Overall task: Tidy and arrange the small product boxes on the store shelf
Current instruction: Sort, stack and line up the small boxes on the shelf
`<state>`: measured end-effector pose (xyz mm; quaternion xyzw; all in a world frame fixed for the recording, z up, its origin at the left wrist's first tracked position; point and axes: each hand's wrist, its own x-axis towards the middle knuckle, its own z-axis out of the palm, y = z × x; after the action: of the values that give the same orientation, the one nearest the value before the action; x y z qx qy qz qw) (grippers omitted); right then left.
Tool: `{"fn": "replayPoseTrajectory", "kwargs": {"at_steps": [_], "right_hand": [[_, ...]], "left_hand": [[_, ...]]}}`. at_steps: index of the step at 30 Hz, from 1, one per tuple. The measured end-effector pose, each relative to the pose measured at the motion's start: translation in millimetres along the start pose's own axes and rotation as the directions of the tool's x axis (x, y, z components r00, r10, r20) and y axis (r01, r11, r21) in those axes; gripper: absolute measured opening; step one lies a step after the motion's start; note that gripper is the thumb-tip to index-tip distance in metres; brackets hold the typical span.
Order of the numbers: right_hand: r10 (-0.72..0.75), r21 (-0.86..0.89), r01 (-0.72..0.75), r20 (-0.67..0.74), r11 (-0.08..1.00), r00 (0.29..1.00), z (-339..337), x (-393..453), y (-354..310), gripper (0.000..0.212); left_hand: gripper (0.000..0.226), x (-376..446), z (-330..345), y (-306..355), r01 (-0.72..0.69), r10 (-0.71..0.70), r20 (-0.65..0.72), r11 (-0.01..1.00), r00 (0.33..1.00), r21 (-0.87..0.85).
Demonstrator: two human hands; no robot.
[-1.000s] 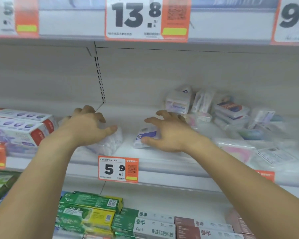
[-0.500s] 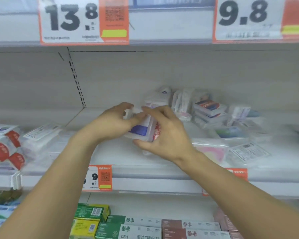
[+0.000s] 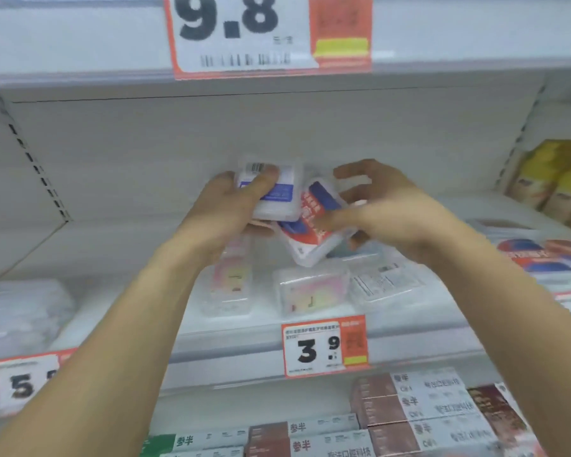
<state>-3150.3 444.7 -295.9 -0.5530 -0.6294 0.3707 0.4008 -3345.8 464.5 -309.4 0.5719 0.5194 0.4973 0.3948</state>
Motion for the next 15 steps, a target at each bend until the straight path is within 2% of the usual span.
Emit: {"fn": "replayPoseTrajectory", "kwargs": {"at_steps": [2,3,6,7,10,12,15], "right_hand": [[0.014,-0.047,-0.023,-0.188,0.999,0.982,-38,4,9,0.057],[0.008,-0.074,-0.03,-0.289,0.997,0.957,-57,6,14,0.052],[0.02,-0.065,-0.058,-0.483,0.996,0.875,-111,8,33,0.043],[0.042,-0.028,-0.065,-0.509,0.997,0.86,-126,9,41,0.041],[0.171,0.102,-0.138,-0.524,0.985,0.834,-163,11,74,0.043],[0.23,0.131,-0.189,-0.507,0.973,0.831,-182,13,95,0.041],[0.237,0.124,-0.202,-0.516,0.971,0.823,-200,10,111,0.034]], "left_hand": [[0.033,4,24,3,-0.006,0.015,-0.067,0.991,0.998,0.135],[0.036,6,37,5,0.022,-0.01,-0.087,0.99,0.996,0.136],[0.029,7,90,14,0.105,-0.105,0.009,0.992,0.994,-0.066],[0.023,7,109,16,0.091,-0.087,0.037,0.991,0.996,-0.098],[0.021,9,171,14,-0.046,0.048,0.041,0.998,0.998,-0.044],[0.025,13,209,11,-0.122,0.12,0.03,0.99,0.992,0.068],[0.028,18,260,7,-0.211,0.203,0.061,0.953,0.977,0.219]]}}
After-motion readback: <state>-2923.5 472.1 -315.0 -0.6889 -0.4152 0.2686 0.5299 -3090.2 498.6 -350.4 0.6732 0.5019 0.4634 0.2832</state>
